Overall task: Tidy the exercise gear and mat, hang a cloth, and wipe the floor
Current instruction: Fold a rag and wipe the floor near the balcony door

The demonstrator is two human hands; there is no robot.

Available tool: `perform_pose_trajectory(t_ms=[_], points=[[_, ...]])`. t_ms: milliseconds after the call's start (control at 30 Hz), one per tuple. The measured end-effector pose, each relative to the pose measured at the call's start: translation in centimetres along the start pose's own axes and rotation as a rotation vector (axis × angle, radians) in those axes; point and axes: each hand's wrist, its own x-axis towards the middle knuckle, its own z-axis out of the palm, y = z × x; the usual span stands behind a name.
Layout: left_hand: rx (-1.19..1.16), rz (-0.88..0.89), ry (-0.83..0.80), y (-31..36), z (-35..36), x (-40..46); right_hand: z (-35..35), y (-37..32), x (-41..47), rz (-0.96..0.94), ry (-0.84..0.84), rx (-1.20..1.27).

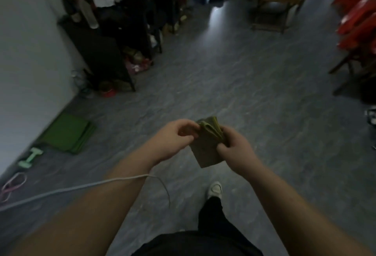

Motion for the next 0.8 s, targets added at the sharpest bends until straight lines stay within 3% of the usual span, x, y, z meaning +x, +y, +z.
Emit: perform_pose_trajectory(t_ms=[100,167,267,333,500,633,800], points=[[0.231,0.01,0.129,-0.4,-4.4,2.9,-0.4,-2.9,4.9,-0.047,-0.183,-0.051],[0.289,0.017,0.066,-0.3,-7.0,5.4,-0.8,-4.3,8.8,-0.101,-0.303,-0.095],[0.186,-0.006,-0.074,0.5,-10.0,10.3,-1.8,-6.5,15.4,-0.192,-0.407,-0.151],[0.121,-0.013,-0.037,1.2,-11.8,13.8,-2.8,-8.2,20.2,-0.238,-0.441,-0.13],[-0.141,-0.018,0.269,2.4,-16.1,21.3,-4.0,-11.1,32.6,-0.298,-0.383,-0.001],[-0.462,-0.01,0.446,3.4,-19.4,25.2,-2.7,-12.0,41.3,-0.155,-0.369,0.449],[-0.954,-0.025,0.534,3.0,-25.8,28.6,2.6,-14.5,48.6,0.026,-0.589,0.588]])
